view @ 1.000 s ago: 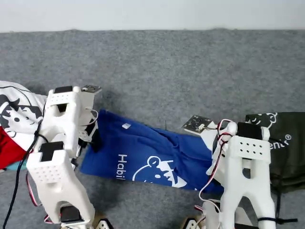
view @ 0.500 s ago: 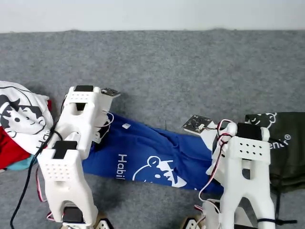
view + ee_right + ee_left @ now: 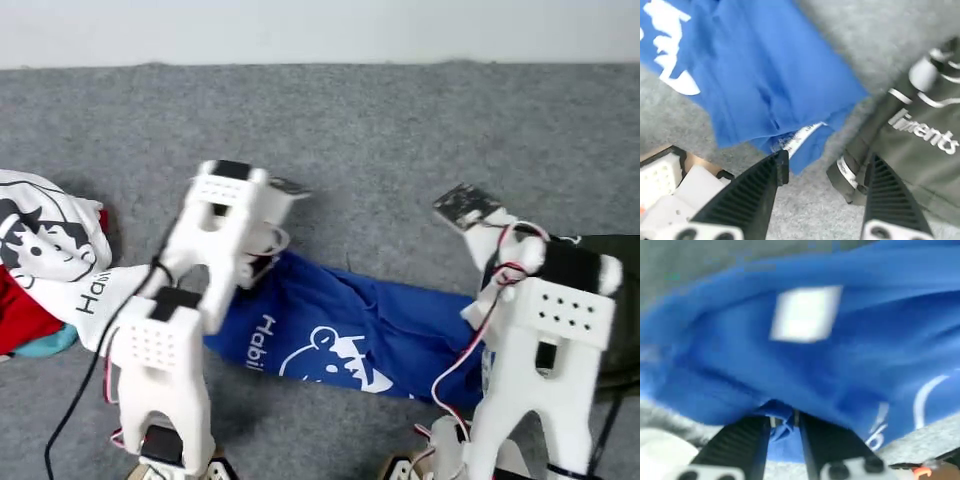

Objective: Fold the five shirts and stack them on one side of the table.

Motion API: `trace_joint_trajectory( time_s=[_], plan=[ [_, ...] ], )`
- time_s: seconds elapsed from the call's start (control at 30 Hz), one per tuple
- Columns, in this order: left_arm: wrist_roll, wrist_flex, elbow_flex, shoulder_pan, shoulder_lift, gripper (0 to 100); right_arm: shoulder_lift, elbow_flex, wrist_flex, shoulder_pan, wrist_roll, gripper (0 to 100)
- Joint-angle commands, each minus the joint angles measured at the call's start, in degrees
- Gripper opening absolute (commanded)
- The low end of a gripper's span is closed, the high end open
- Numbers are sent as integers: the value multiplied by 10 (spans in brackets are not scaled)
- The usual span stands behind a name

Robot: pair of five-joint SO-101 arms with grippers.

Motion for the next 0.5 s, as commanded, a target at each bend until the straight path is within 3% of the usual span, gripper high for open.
trace_joint_trajectory(
  time_s=[0.0,0.47],
  plan=[
    [-18,15,-9,78,-69,13,-14,-24,-1,29,-9,255],
    [-47,11,-58,301,-189,13,-14,-22,-1,39,-38,255]
  ],
)
